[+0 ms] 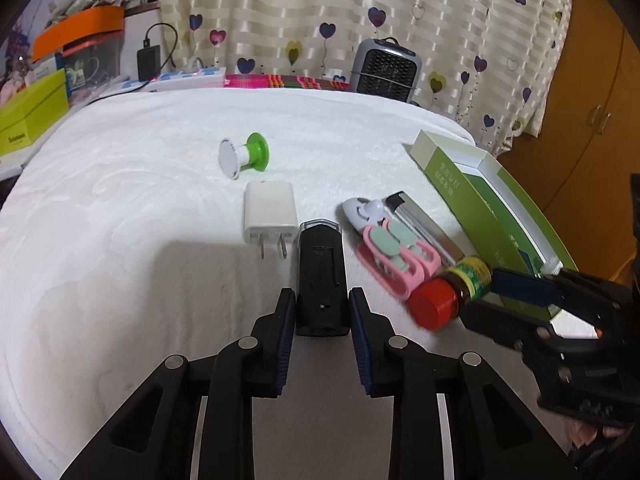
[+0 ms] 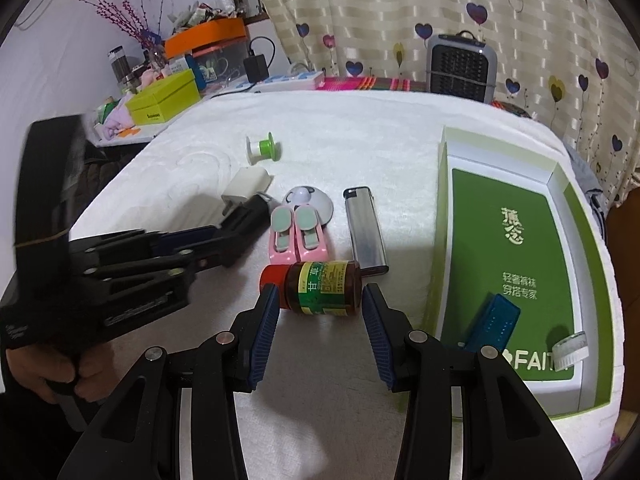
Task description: Organize rigid objects
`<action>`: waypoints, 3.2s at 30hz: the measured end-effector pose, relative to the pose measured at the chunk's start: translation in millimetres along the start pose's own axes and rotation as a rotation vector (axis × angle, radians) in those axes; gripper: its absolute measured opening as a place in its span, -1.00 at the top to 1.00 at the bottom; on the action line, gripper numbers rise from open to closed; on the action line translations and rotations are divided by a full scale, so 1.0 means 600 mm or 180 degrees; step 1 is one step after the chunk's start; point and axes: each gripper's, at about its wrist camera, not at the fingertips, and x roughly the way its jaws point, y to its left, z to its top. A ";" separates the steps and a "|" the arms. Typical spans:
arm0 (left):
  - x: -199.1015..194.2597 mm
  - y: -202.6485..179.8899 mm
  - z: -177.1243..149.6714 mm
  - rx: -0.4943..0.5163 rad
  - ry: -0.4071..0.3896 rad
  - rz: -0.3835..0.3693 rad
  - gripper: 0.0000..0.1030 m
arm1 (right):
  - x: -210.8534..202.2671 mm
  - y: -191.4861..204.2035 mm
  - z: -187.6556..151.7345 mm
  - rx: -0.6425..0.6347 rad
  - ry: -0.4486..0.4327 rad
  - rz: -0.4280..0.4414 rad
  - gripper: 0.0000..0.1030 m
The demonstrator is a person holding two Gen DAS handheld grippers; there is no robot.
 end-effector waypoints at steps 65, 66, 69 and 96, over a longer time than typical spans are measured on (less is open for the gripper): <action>-0.034 0.014 -0.030 0.0105 -0.0008 -0.0081 0.49 | 0.014 0.065 -0.007 -0.0465 -0.0028 0.0271 0.35; -0.037 0.011 -0.031 0.0110 -0.0022 -0.0090 0.49 | 0.009 0.061 -0.008 -0.0431 -0.0054 0.0264 0.35; -0.046 0.001 -0.031 0.0136 -0.0071 -0.0113 0.49 | -0.002 0.055 -0.010 -0.0360 -0.0110 0.0246 0.35; -0.062 -0.055 -0.027 0.0260 -0.0145 -0.0187 0.49 | -0.047 0.019 -0.031 -0.0165 -0.0330 0.0269 0.35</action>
